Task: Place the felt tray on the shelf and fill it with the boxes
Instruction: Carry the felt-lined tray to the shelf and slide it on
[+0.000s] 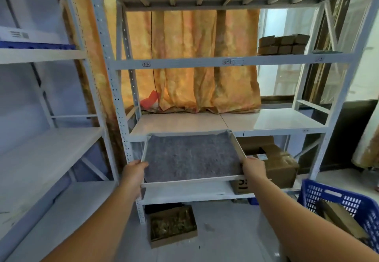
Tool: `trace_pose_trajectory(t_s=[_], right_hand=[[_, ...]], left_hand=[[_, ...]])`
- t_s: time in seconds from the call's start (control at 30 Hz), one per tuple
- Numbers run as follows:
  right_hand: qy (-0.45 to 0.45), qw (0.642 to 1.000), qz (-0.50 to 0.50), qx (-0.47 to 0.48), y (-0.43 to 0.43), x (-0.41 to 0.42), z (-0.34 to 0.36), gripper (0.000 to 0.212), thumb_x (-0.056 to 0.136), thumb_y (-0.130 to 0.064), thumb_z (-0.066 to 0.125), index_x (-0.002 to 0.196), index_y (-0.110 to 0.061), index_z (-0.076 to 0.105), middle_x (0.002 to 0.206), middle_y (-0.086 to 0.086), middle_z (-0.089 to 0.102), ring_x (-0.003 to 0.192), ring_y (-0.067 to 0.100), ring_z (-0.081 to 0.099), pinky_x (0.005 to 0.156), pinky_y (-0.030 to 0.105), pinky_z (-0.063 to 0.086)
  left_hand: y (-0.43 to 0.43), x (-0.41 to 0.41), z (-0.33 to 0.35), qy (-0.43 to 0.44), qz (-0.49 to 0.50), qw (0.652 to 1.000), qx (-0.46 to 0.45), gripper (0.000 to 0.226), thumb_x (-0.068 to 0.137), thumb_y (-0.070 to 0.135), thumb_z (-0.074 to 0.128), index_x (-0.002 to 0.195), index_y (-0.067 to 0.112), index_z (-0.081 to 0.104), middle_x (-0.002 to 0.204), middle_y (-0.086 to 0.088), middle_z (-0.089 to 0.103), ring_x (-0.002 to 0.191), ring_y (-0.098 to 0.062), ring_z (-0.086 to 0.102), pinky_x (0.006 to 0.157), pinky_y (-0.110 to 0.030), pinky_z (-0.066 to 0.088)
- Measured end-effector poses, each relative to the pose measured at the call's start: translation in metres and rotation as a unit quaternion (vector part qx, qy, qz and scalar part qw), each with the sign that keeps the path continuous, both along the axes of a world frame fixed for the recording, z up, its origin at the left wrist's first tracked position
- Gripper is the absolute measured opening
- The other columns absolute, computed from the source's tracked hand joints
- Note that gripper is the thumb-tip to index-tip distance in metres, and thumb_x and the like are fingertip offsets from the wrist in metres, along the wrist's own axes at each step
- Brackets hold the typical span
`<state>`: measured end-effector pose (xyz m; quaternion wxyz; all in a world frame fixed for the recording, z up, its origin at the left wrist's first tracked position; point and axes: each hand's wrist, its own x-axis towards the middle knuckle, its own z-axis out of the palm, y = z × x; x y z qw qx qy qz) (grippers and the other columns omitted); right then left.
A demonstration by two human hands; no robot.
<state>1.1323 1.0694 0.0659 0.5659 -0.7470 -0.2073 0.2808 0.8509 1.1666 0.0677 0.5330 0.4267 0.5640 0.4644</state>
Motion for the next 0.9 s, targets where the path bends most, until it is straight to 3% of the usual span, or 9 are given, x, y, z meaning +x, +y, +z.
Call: trace_pose_trajectory(t_s=[0.07,0.13,0.23,0.37,0.47,0.57,0.67,0.8,0.9], right_hand=[[-0.034,0.999,0.019,0.014,0.029,0.023,0.010,0.027,0.093,-0.008,0.041,0.096,-0.004,0.068,0.084,0.018,0.060,0.070,0.027,0.052,0.051,0.031,0.038],[-0.047,0.998,0.031,0.022,0.058,0.044,0.018,0.026,0.093,-0.010,0.045,0.102,-0.001,0.068,0.089,0.022,0.062,0.079,0.032,0.058,0.058,0.036,0.046],[-0.062,0.997,0.044,0.023,0.098,0.068,0.032,0.025,0.092,-0.012,0.048,0.106,-0.004,0.067,0.097,0.015,0.066,0.085,0.028,0.058,0.058,0.031,0.044],[-0.106,0.992,0.059,0.041,0.155,0.094,0.066,0.022,0.085,-0.017,0.053,0.100,-0.011,0.068,0.091,0.010,0.068,0.086,0.028,0.062,0.082,0.044,0.054],[-0.154,0.986,0.054,0.045,0.196,0.108,0.093,0.022,0.083,-0.022,0.054,0.099,-0.014,0.066,0.091,0.008,0.068,0.084,0.028,0.063,0.084,0.045,0.054],[-0.165,0.984,0.026,0.063,0.234,0.122,0.117,0.017,0.086,-0.019,0.052,0.099,-0.012,0.060,0.091,0.009,0.063,0.083,0.028,0.060,0.074,0.037,0.053],[-0.179,0.979,0.005,0.093,0.271,0.143,0.139,0.017,0.086,-0.011,0.050,0.099,-0.010,0.061,0.089,0.011,0.062,0.076,0.025,0.056,0.060,0.029,0.045],[-0.200,0.973,-0.047,0.107,0.308,0.171,0.169,0.017,0.079,-0.016,0.052,0.089,-0.012,0.064,0.081,0.010,0.065,0.077,0.028,0.059,0.073,0.042,0.051],[-0.164,0.973,-0.051,0.155,0.331,0.192,0.194,0.020,0.081,-0.016,0.052,0.093,-0.007,0.066,0.080,0.008,0.061,0.075,0.024,0.057,0.069,0.037,0.049]], left_hand=[[0.025,0.025,0.008,0.014,-0.005,1.000,0.028,0.018,0.094,0.006,0.048,0.107,0.011,0.059,0.090,-0.009,0.063,0.080,-0.026,0.059,0.070,-0.034,0.049],[0.047,0.044,0.019,0.050,-0.020,0.997,0.051,0.024,0.093,0.001,0.049,0.113,0.007,0.059,0.094,-0.011,0.062,0.079,-0.026,0.058,0.066,-0.032,0.047],[0.079,0.063,0.038,0.126,-0.045,0.986,0.097,0.027,0.090,0.001,0.053,0.116,0.000,0.059,0.105,-0.018,0.064,0.085,-0.030,0.059,0.073,-0.036,0.048],[0.134,0.087,0.071,0.186,-0.045,0.973,0.131,0.034,0.086,0.006,0.059,0.120,0.005,0.058,0.109,-0.019,0.065,0.094,-0.036,0.062,0.080,-0.041,0.051],[0.181,0.108,0.094,0.171,-0.039,0.972,0.157,0.031,0.084,0.005,0.059,0.115,0.007,0.061,0.102,-0.016,0.066,0.089,-0.032,0.062,0.082,-0.041,0.053],[0.230,0.135,0.119,0.140,-0.045,0.972,0.185,0.032,0.086,0.009,0.057,0.118,0.011,0.057,0.106,-0.014,0.065,0.094,-0.032,0.061,0.085,-0.046,0.053],[0.281,0.158,0.143,0.113,-0.051,0.970,0.207,0.027,0.089,0.012,0.052,0.116,0.010,0.055,0.102,-0.012,0.062,0.087,-0.027,0.058,0.067,-0.034,0.047],[0.325,0.182,0.184,0.080,-0.076,0.969,0.221,0.019,0.089,0.012,0.049,0.106,0.010,0.059,0.088,-0.009,0.059,0.078,-0.026,0.053,0.064,-0.031,0.041],[0.350,0.200,0.217,0.051,-0.090,0.967,0.232,0.015,0.091,0.010,0.049,0.103,0.010,0.057,0.083,-0.007,0.056,0.073,-0.023,0.053,0.059,-0.032,0.041]])
